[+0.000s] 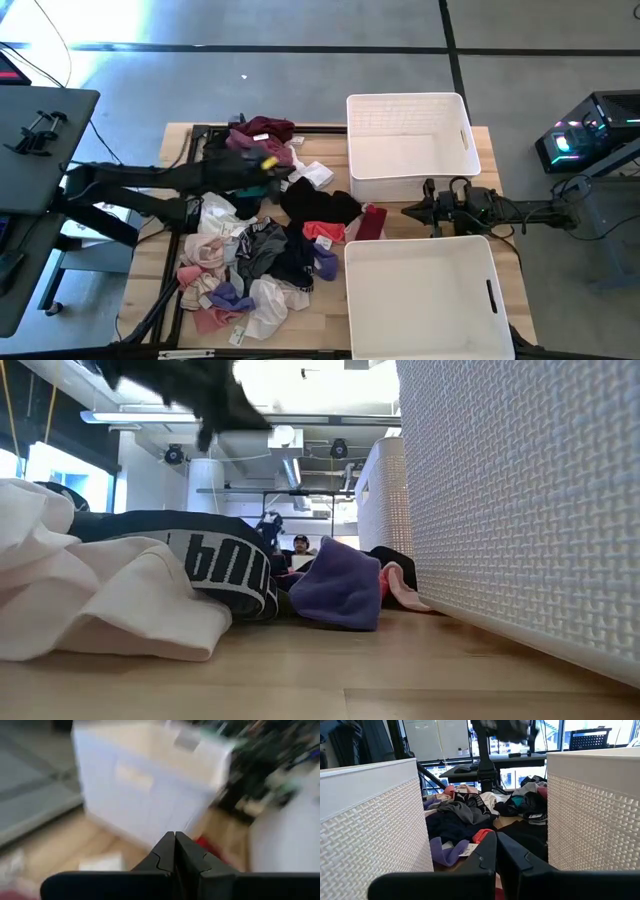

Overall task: Sort clothes
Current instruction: Put the black sock into the top bin

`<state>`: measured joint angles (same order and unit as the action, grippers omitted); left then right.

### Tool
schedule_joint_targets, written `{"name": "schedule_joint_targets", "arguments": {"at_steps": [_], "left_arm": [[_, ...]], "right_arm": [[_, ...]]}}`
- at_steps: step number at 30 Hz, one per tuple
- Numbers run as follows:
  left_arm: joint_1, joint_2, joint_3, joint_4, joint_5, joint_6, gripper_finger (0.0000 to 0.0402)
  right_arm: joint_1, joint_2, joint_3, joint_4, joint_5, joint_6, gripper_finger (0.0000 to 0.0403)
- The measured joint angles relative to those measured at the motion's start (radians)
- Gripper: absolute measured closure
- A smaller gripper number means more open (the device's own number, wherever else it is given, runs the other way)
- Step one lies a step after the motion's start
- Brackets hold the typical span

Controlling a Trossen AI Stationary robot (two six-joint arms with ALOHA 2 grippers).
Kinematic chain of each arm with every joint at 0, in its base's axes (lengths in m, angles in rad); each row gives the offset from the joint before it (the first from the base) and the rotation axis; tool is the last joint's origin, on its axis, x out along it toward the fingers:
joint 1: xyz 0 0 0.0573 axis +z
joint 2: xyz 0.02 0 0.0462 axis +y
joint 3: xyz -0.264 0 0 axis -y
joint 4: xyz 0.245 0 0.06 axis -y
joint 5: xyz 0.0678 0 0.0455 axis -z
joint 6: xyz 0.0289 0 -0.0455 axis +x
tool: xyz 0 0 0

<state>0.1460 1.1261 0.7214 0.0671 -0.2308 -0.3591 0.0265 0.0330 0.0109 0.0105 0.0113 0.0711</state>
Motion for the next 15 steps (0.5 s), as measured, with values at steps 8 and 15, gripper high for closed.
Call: {"name": "schedule_joint_targets", "arguments": {"at_steps": [8, 15], "left_arm": [[0.064, 0.258, 0.002, -0.017, 0.112, -0.067, 0.0311], [0.102, 0.413, 0.002, -0.018, 0.182, -0.063, 0.022]], "right_arm": [[0.0, 0.0, 0.0, 0.0, 0.0, 0.0, 0.0402], [0.0, 0.0, 0.0, 0.0, 0.0, 0.0, 0.0402]]}}
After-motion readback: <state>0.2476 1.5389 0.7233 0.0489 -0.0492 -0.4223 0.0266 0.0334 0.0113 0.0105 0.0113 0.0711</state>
